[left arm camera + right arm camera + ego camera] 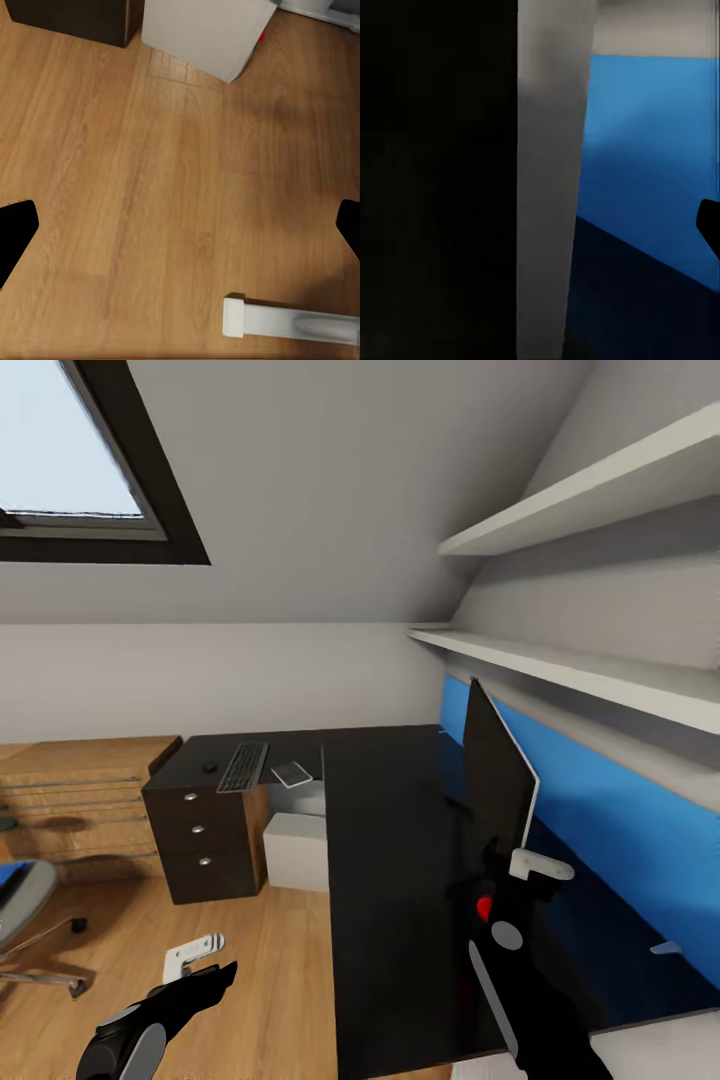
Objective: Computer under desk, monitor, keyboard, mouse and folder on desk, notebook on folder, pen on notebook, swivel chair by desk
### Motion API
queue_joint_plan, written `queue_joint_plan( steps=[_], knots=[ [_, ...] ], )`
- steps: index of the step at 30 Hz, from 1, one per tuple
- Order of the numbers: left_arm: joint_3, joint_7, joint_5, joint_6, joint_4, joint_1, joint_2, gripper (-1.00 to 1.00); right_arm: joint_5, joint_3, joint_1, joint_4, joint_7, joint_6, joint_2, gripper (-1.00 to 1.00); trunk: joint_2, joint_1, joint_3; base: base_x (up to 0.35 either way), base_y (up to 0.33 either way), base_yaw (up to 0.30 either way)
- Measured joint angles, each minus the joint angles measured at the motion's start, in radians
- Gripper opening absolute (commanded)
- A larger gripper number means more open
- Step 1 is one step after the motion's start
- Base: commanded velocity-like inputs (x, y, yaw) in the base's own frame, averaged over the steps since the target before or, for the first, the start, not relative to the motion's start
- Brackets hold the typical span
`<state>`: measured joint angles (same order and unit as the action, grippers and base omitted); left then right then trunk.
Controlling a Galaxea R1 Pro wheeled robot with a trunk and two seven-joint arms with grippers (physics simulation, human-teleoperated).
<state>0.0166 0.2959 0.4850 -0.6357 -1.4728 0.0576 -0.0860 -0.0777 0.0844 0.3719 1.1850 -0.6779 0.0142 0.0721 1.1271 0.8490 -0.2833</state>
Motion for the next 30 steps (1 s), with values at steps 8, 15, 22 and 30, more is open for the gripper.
queue_joint_plan(
  steps=[8, 15, 22, 30],
  knots=[
    [0.0, 0.0, 0.0, 0.0, 0.0, 0.0, -0.001, 1.0, 0.0, 0.002, 0.0, 0.0, 0.0, 0.0, 0.0, 1.0, 0.0, 0.0, 0.0, -0.04, -0.04, 0.0],
    [0.0, 0.0, 0.0, 0.0, 0.0, 0.0, 0.0, 1.0, 0.0, 0.002, 0.0, 0.0, 0.0, 0.0, 0.001, 1.0, 0.0, 0.0, 0.0, -0.041, -0.208, 0.0],
    [0.0, -0.002, 0.0, 0.0, 0.0, 0.0, -0.001, 1.0, 0.0, 0.002, 0.0, 0.0, 0.001, 0.0, 0.002, 1.0, 0.0, 0.0, 0.0, -0.004, -0.109, 0.0],
    [-0.003, -0.003, 0.003, 0.001, 0.0, 0.0, -0.001, 1.0, 0.0, 0.003, 0.0, 0.0, 0.001, 0.0, 0.001, 1.0, 0.0, 0.0, 0.0, 0.0, -0.039, 0.0]
  ],
)
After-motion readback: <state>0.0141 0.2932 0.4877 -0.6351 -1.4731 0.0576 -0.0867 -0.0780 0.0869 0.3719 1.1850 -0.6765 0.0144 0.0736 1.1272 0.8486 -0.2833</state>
